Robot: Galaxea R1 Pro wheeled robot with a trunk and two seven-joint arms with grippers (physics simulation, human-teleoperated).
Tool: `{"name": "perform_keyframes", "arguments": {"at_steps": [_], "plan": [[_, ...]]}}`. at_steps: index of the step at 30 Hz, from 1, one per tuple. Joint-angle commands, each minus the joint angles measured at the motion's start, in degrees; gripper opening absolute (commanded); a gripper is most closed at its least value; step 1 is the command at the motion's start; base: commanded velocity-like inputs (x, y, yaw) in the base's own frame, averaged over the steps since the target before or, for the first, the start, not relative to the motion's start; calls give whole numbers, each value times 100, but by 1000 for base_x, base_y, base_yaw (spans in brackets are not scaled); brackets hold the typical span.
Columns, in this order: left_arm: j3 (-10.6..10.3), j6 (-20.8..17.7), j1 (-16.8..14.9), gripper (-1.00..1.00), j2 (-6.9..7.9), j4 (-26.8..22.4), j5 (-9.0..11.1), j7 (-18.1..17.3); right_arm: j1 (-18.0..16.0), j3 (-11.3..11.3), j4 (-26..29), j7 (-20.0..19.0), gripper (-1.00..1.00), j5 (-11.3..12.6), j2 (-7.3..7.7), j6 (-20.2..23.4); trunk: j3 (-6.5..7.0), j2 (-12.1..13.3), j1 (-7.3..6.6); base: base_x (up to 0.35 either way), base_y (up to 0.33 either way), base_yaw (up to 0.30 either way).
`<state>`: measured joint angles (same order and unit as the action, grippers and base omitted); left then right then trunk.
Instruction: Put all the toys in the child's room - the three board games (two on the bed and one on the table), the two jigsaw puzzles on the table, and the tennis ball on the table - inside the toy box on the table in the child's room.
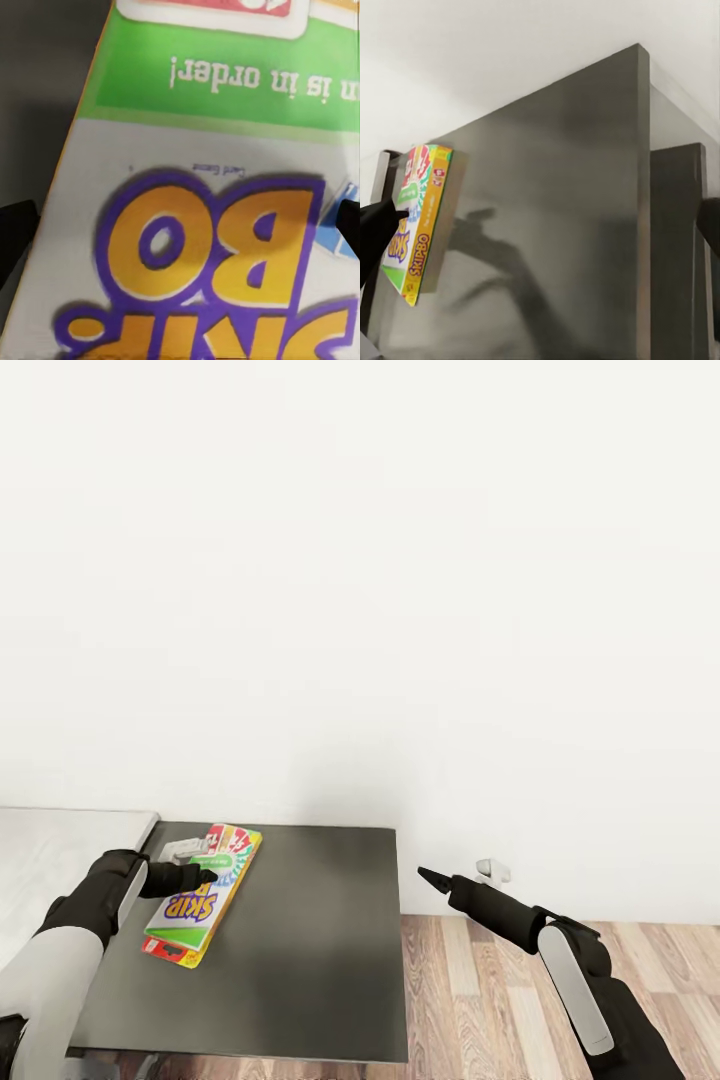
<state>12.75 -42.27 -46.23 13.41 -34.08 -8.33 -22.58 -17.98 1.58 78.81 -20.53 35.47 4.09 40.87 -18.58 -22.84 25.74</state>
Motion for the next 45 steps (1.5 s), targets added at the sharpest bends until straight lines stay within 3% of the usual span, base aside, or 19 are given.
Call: {"name": "perform_keyframes", "arguments": {"at_steps": [1, 13, 45], "plan": [[26, -18, 0, 100, -6, -3, -99, -53, -4, 9, 3, -19, 100, 4, 1, 35, -19, -8, 5, 0, 0, 0], [26, -12, 0, 100, -10, -3, -99, -53, -4, 9, 3, -21, 100, 4, 3, 35, -34, -8, 5, 0, -14, 0], [25, -8, 0, 100, -19, -3, -97, -53, -4, 9, -14, -18, 100, 4, 4, 35, -34, -8, 5, -8, -173, 0]]}}
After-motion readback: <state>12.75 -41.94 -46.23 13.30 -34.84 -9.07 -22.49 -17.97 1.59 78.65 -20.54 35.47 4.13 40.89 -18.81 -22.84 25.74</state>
